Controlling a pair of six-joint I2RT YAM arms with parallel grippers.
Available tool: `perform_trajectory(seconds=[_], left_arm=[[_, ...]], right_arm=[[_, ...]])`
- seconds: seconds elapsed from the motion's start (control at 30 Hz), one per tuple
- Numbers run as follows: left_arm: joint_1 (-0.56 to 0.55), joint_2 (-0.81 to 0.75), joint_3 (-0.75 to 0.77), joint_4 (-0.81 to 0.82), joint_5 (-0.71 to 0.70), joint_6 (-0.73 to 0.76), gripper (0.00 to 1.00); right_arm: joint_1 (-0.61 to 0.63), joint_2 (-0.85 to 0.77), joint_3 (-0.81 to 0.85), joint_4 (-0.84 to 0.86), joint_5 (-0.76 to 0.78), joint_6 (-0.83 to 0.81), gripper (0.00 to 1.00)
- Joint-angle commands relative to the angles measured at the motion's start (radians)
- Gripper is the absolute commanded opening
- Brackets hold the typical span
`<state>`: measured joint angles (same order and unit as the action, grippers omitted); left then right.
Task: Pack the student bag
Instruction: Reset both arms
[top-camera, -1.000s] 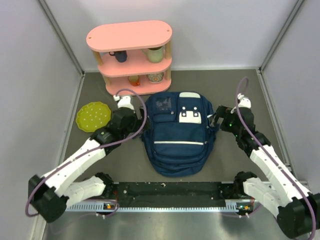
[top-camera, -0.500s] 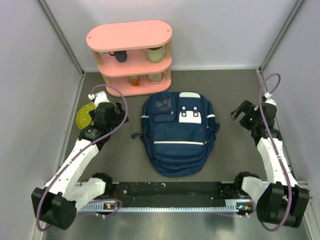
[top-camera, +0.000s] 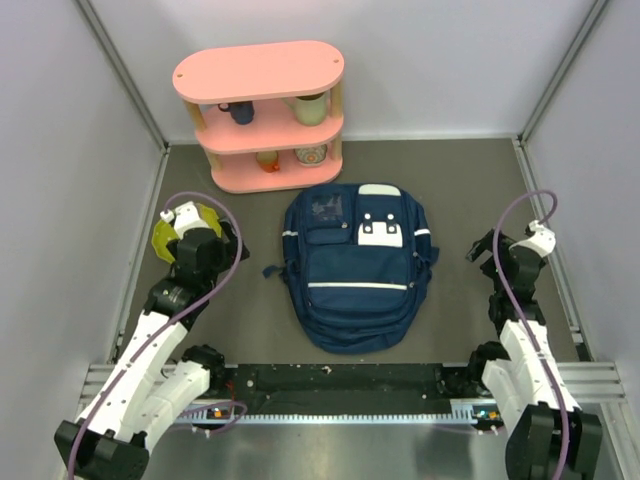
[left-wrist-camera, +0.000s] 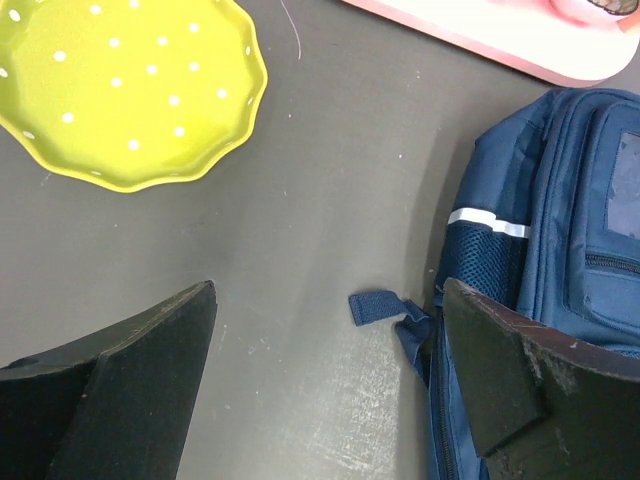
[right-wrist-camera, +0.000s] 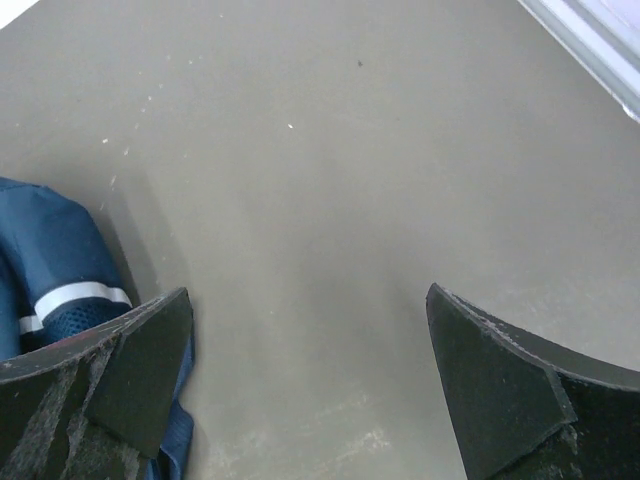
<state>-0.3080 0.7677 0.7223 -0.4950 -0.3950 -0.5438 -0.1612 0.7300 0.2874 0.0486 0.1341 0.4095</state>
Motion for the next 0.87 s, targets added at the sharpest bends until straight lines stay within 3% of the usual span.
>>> perform_trajectory(seconds=[0.0, 0.27, 0.63, 0.83], left_arm=[[0.003, -0.053, -0.030, 0.012, -0.034, -0.010, 0.98], [0.003, -0.045, -0.040, 0.039, -0.016, -0.008, 0.98], [0.003, -0.084, -0.104, 0.105, -0.010, -0.018, 0.98], [0.001, -0.097, -0.093, 0.082, -0.085, -0.033, 0.99]], right_arm=[[0.032, 0.025, 0.024, 0.151, 0.021, -0.074, 0.99], [0.147, -0.007, -0.076, 0.327, 0.119, -0.190, 0.99], [0.155, 0.028, -0.146, 0.482, 0.113, -0.270, 0.99], [0.155, 0.086, -0.165, 0.560, 0.116, -0.274, 0.99]])
